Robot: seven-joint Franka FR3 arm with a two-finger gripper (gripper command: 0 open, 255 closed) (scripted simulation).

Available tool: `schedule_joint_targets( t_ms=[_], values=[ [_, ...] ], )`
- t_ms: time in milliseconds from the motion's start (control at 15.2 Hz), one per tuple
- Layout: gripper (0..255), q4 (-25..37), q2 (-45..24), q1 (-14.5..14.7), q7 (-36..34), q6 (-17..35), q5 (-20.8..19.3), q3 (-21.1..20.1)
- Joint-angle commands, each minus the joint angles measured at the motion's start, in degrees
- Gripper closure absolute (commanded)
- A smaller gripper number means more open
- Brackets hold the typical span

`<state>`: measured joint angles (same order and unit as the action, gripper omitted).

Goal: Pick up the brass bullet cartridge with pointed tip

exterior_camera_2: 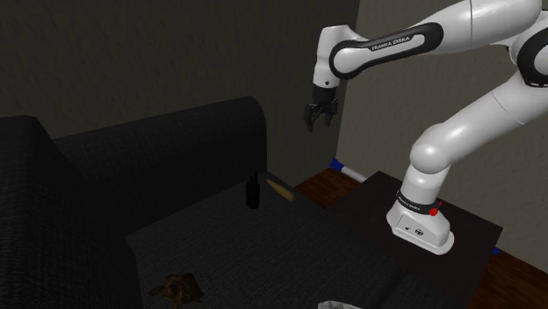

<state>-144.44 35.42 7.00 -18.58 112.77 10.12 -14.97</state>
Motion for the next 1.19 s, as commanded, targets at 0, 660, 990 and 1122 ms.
schedule_joint_targets(
  t_ms=[0, 660, 990, 1122],
  values=[
    [0, -0.8, -2.7, 0.9, -1.3, 3.3, 1.5, -1.7],
    [0, 0.5, -19.8, 4.1, -7.1, 18.5, 5.7, -9.7],
    [0, 3.5, -30.2, 5.3, -11.0, 25.5, 4.8, -13.3],
    [0, 4.6, -33.2, 5.7, -12.3, 27.3, 4.1, -14.0]
  ],
)
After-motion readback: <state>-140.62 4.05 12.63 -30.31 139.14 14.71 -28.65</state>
